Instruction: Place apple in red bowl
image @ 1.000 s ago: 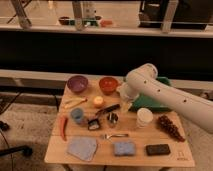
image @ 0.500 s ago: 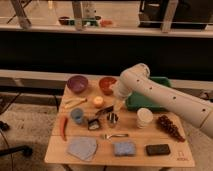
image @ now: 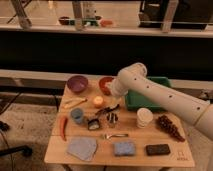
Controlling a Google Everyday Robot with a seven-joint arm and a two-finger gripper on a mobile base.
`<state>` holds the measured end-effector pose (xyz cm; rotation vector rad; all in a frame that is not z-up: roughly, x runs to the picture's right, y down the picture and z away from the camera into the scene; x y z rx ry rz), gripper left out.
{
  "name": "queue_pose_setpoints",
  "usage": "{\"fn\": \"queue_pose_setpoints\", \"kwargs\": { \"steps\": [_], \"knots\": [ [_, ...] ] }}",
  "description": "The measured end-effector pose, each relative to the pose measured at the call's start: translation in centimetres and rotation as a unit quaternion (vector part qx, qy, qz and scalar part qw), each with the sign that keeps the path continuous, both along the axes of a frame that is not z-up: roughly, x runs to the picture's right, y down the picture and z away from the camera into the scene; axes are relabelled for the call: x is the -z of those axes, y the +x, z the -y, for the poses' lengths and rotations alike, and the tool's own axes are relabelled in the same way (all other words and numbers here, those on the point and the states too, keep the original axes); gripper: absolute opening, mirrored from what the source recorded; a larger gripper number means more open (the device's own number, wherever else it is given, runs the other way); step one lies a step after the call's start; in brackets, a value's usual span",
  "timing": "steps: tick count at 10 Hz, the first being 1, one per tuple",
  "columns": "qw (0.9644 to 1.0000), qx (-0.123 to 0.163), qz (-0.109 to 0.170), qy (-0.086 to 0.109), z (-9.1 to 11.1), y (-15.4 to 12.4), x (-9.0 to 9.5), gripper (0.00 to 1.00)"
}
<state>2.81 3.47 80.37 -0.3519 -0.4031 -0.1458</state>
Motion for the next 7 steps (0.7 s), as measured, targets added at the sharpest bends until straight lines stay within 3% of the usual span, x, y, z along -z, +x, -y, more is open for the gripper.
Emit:
{"fn": "queue_pose_setpoints", "kwargs": {
  "steps": [4,7],
  "knots": [
    [0.9996,0.016,0.022,0.007,-1.1,-1.9,-1.6,0.80],
    [0.9980,0.032,0.052,0.015,-0.8,-4.1,-2.9,0.80]
  ]
}}
